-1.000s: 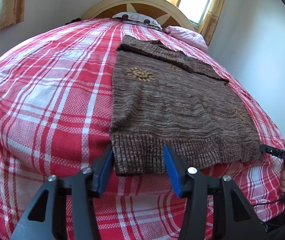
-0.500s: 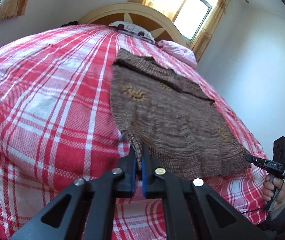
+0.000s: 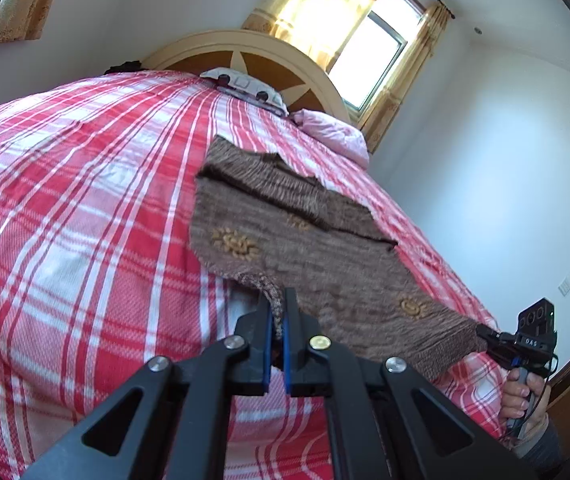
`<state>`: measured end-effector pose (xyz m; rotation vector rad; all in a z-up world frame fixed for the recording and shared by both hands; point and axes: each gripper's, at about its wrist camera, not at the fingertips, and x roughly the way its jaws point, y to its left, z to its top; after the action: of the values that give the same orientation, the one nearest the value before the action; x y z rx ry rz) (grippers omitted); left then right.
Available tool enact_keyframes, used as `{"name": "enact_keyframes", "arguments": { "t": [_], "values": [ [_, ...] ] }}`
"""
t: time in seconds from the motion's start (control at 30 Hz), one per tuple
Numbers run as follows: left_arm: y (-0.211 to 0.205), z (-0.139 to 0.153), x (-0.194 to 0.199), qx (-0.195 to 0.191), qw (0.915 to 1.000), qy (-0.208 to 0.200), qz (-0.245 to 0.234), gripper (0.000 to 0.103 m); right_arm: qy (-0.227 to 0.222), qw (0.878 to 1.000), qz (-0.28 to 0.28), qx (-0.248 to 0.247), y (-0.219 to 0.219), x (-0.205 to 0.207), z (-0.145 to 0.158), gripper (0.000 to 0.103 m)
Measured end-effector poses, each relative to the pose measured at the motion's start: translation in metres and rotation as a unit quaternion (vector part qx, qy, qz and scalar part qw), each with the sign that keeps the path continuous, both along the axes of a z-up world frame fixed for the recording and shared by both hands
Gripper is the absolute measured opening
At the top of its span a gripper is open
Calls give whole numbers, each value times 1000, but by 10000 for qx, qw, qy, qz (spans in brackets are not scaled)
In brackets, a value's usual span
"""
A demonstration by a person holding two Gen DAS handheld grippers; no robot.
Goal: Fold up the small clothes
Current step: 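Lift the hem with both grippers and fold it onto the collar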
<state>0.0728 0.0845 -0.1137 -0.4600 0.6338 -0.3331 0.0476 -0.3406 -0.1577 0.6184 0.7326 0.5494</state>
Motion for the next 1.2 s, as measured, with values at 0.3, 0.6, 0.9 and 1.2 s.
{"name": "enact_keyframes", "arguments": {
  "t": [0.3, 0.6, 0.9, 1.2],
  "values": [
    [3, 30, 40, -52, 9995, -310, 79, 4, -121, 9997, -135, 176, -3, 30, 24, 5],
    [0, 47, 98, -133, 9988, -471, 88, 4, -122, 9990, -322, 285, -14, 75, 42, 5],
    [2, 55, 155, -237, 9985, -472, 171, 3, -52, 9981, -529, 326, -25, 136, 56, 5],
    [4, 47, 209, -243, 9986, -294, 358, 3, -16, 9984, -555, 119, -17, 201, 66, 5]
  ]
}}
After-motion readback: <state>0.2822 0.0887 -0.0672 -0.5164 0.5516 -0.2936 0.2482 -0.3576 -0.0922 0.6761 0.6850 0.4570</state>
